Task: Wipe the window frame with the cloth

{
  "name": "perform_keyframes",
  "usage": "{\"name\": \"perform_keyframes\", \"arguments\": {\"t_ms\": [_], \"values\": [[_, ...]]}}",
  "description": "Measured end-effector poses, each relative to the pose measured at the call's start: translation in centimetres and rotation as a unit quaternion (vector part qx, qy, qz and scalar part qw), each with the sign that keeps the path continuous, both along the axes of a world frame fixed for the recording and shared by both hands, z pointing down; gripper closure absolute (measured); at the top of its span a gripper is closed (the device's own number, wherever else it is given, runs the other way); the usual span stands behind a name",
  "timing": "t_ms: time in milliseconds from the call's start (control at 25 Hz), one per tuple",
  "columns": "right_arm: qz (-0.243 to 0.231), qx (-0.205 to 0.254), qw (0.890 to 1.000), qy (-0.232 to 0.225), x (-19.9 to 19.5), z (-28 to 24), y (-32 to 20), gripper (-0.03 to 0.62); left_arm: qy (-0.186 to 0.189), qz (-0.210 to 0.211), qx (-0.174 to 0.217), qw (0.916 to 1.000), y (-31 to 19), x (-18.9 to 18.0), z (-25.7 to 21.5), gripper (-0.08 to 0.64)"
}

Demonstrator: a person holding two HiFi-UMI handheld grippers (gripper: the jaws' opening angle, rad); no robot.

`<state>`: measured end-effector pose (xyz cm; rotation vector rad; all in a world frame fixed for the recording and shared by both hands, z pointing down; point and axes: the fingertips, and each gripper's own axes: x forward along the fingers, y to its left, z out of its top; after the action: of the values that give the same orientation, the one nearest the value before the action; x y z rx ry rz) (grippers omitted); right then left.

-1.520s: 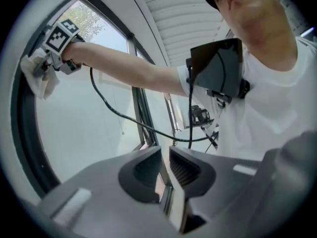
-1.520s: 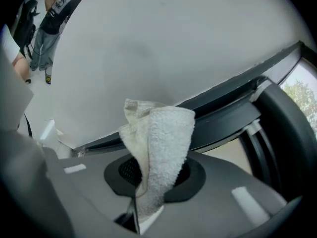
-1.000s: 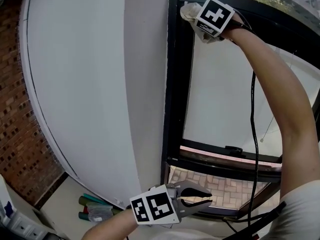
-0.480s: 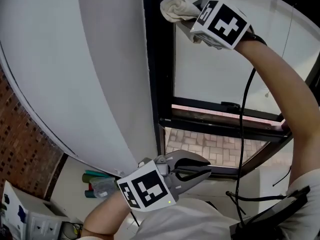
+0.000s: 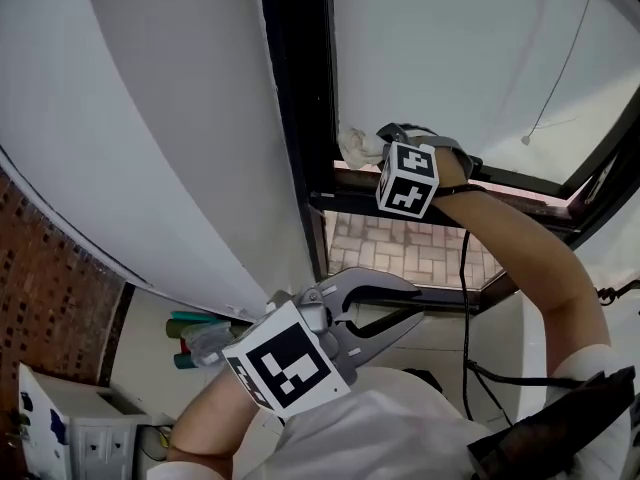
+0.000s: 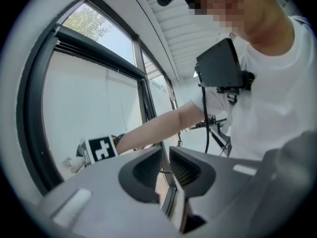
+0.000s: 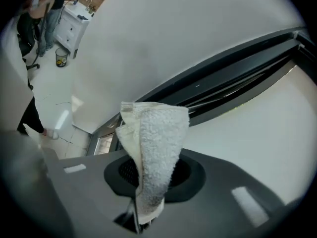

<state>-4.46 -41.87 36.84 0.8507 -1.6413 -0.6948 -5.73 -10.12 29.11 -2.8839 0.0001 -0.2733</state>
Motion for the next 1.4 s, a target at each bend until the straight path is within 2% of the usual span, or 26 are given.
{"name": "perform_keyframes", "arguments": {"t_ms": [160, 280, 600, 800, 1040, 1200, 1400], "values": [[0.016, -0.032, 0.999, 0.040, -0.3, 8.2, -1.8, 0.518, -0.010, -0.007, -0.015, 0.9998, -0.3, -0.3, 1.0, 0.491], [0.026, -0.047, 0.997, 0.063, -0.8, 12.4, -3.0, 0.518, -0.014, -0.014, -0.027, 0.9994, -0.7, -0.7, 1.8, 0.491], [0.019, -0.056, 0.993, 0.103, -2.4, 17.4, -2.6, 0.520, -0.022, -0.027, -0.041, 0.9985, -1.6, -1.7, 2.8, 0.491], [0.009, -0.067, 0.992, 0.108, -2.5, 18.5, -0.6, 0.520, -0.018, -0.019, -0.046, 0.9986, -1.8, -1.8, 3.0, 0.491], [-0.009, -0.114, 0.989, 0.090, -3.5, 19.0, 3.4, 0.520, -0.015, -0.003, -0.048, 0.9987, -1.6, -1.3, 3.1, 0.491], [-0.015, -0.098, 0.993, 0.068, -3.2, 16.7, 4.9, 0.520, -0.012, 0.006, -0.043, 0.9990, -1.8, -0.8, 2.9, 0.491], [0.025, -0.061, 0.995, 0.071, 0.5, 14.5, 3.0, 0.520, -0.011, 0.020, -0.044, 0.9988, -1.5, 0.8, 2.9, 0.491]]}}
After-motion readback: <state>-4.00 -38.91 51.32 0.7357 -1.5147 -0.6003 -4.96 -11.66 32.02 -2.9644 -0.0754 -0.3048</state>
